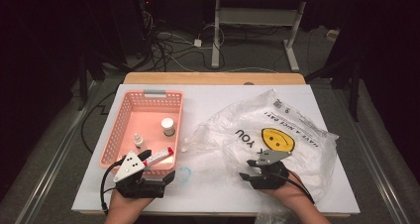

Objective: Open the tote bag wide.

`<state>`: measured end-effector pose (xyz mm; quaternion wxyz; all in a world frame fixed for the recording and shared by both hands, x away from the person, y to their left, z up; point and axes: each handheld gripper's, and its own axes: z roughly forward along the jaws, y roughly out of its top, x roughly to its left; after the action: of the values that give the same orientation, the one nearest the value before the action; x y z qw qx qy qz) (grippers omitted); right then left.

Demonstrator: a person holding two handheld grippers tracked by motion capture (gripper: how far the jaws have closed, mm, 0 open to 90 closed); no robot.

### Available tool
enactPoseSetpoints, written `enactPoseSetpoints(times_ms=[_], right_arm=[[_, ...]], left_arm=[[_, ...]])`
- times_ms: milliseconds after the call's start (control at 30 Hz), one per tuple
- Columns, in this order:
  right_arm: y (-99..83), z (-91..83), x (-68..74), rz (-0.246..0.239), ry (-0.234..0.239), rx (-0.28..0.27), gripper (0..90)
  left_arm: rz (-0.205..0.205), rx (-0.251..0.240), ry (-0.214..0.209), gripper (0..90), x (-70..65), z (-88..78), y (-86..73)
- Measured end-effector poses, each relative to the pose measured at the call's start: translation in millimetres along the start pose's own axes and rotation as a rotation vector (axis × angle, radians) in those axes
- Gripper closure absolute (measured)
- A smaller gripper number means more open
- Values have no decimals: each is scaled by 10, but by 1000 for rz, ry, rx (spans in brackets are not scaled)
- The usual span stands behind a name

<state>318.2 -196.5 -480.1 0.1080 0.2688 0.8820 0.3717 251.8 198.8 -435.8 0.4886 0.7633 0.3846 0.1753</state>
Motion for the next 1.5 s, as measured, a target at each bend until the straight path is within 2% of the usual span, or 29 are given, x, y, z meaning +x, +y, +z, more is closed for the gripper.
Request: enactPoseSetpoints(times_ms=[33,133,400,500,567,667,867,967,1133,1367,1500], right_arm=[[-2,-10,-15,23,-7,-6,490],[-1,-23,-27,24,-10,-8,494],[10,-119,-97,52,-38,-55,503],[4,-138,-127,58,-53,-53,518],[-5,-126,-142,55,-60,-47,528],[-14,-98,-141,50,-38,-35,540],[-1,12,-41,-18,-4,21,570],[23,30,-7,-36,-15,20,587],[50,70,-16,-31,-23,17,649],[39,91,-94,33,-32,-6,835],[38,91,-130,52,-39,-11,900]], left_arm=[[0,0,0,0,-1,0,0],[0,-1,1,0,0,-6,1],[1,2,-1,0,-4,-1,-1],[1,1,1,0,-6,-2,-1],[0,1,2,0,-1,-4,0],[0,2,3,0,2,-4,-1],[1,2,1,0,-7,-2,-2],[1,1,3,0,-6,-9,-2],[0,-2,3,0,-5,-20,1],[-4,0,-1,0,-1,-8,-1],[-4,2,-3,0,0,3,-4]])
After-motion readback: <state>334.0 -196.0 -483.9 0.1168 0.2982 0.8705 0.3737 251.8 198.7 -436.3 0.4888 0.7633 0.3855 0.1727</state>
